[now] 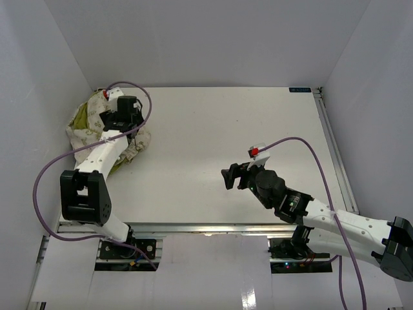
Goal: Zip up the jacket
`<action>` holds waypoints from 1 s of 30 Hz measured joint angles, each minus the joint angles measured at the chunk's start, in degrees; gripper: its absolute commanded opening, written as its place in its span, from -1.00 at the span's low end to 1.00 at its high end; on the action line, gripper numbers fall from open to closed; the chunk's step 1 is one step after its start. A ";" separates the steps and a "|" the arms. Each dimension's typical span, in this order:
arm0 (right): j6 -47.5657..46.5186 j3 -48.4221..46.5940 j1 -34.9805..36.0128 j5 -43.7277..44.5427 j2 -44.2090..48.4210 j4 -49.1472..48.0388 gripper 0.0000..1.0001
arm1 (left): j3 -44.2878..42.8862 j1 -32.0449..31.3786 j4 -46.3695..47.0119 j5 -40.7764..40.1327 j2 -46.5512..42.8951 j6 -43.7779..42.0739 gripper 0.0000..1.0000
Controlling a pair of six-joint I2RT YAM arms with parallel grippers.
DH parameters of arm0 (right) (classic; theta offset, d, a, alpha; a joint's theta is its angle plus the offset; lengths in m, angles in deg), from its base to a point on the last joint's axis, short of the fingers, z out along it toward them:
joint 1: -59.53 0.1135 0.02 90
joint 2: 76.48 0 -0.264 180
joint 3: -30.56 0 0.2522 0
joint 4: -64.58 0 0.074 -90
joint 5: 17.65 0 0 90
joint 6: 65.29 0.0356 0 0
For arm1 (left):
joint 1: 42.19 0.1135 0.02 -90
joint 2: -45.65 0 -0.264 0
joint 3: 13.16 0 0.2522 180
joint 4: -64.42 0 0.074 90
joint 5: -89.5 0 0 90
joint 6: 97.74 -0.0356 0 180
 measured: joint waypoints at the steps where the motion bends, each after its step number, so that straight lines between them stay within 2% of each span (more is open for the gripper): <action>1: 0.00 0.00 0.00 -0.17 0.00 0.12 0.80 | -0.02 2.21 -0.53 0.51 0.77 -0.24 0.91; 4: 0.01 0.00 0.00 -0.72 0.31 0.18 0.80 | -0.22 6.74 -1.22 1.01 4.36 -1.93 0.91; 6: 0.00 0.00 0.00 -1.27 0.81 0.14 0.80 | -1.16 7.28 -1.46 0.85 8.15 -3.34 0.86; 8: 0.00 0.00 0.00 -1.75 1.30 0.07 0.80 | -2.07 7.14 -1.54 1.17 12.50 -4.31 0.69; 10: -0.02 0.00 0.00 -2.08 1.57 0.00 0.80 | -2.21 6.97 -1.67 2.46 16.30 -4.48 0.32; 12: -0.12 0.00 0.00 -2.60 1.63 -0.20 0.80 | -2.21 6.79 -2.15 4.36 18.46 -4.65 -0.31; 13: -0.17 0.00 0.00 -3.01 1.63 -0.36 0.80 | -2.18 6.68 -2.33 5.33 19.07 -4.58 -0.51; 14: -0.24 0.00 0.00 -3.47 1.63 -0.49 0.80 | -2.03 6.60 -2.41 6.17 19.13 -4.32 -0.66; 16: -0.30 0.00 0.00 -4.32 1.63 -0.75 0.80 | -1.87 5.98 -2.44 7.31 18.78 -4.00 -0.80; 19: -0.32 0.00 0.00 -5.16 1.63 -0.95 0.80 | -1.78 3.10 -2.42 8.33 17.88 -3.09 -0.89; 21: -0.43 0.06 0.00 -5.58 1.70 -1.33 0.80 | 1.62 -0.98 0.92 9.92 15.83 -0.19 -0.90; 25: -0.76 1.71 0.00 -5.89 3.54 -3.25 0.80 | 13.46 -13.68 8.50 14.35 9.31 6.03 -0.94; 27: -0.76 2.26 0.00 -5.75 4.33 -3.60 0.81 | 15.06 -20.70 11.10 15.80 9.35 8.12 -0.95; 29: -0.75 2.38 0.00 -5.57 4.71 -3.73 0.81 | 14.95 -26.06 13.64 16.27 10.48 9.60 -0.86; 30: -0.74 2.38 0.00 -5.45 4.80 -3.77 0.81 | 14.52 -28.32 14.68 16.45 11.29 10.26 -0.56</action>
